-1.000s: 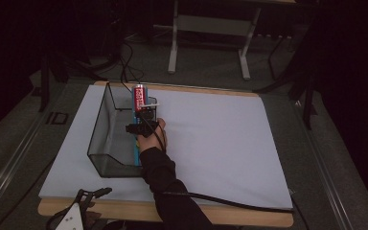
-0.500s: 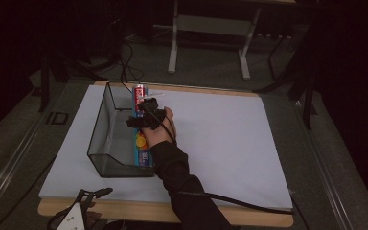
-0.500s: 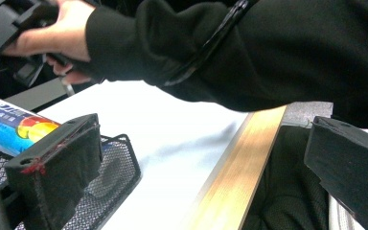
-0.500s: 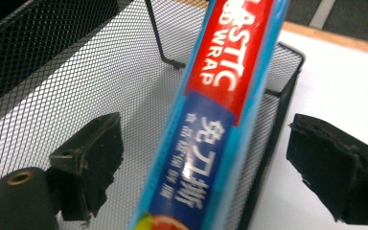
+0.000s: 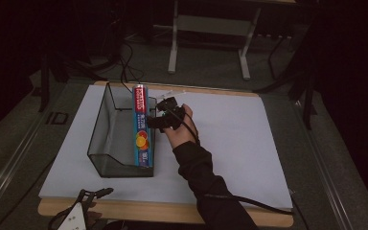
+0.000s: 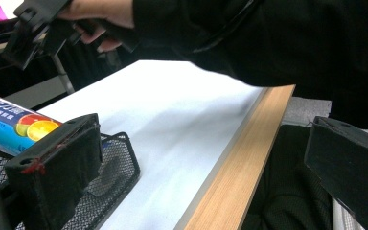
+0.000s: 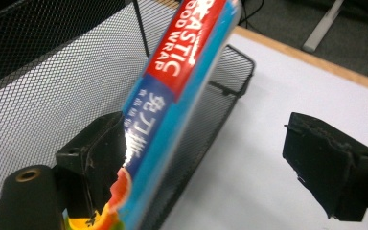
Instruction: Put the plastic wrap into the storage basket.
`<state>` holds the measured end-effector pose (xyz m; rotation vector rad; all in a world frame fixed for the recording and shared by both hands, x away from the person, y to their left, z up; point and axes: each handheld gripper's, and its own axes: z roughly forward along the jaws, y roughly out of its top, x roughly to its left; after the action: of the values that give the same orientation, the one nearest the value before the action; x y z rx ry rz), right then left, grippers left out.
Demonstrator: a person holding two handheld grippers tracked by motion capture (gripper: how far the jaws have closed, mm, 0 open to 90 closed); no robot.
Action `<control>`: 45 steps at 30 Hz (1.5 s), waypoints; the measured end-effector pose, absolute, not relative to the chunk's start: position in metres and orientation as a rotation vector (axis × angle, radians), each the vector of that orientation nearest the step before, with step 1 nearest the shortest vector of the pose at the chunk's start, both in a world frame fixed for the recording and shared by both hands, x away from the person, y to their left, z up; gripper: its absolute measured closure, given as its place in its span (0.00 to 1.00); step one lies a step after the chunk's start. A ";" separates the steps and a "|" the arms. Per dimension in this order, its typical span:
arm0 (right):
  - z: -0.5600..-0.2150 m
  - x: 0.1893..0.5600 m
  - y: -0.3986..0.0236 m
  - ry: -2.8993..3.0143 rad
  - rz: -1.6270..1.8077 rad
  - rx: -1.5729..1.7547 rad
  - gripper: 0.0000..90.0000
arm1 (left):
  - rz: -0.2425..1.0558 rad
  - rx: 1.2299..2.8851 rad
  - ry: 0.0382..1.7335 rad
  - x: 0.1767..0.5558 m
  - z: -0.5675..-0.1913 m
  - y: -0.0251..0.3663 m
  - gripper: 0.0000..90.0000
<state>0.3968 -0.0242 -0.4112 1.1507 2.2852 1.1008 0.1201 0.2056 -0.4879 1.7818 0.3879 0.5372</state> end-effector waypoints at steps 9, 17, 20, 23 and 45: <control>-0.400 0.392 -0.068 2.270 1.082 1.121 0.15 | 0.535 1.782 0.387 0.120 -0.488 0.205 0.00; -0.407 0.378 -0.107 2.280 1.087 1.118 0.15 | 0.536 1.783 0.388 0.121 -0.488 0.205 0.00; -0.410 0.371 -0.120 2.278 1.102 1.126 0.15 | 0.536 1.783 0.388 0.121 -0.488 0.205 0.00; -0.413 0.363 -0.131 2.284 1.112 1.124 0.15 | 0.533 1.781 0.388 0.121 -0.488 0.204 0.00; -0.449 0.306 -0.212 2.250 1.142 1.097 0.15 | 0.531 1.789 0.383 0.121 -0.488 0.203 0.00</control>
<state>0.3063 -0.2117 -0.4491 1.0968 2.2505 1.1415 0.1208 0.2033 -0.4884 1.7889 0.3832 0.5312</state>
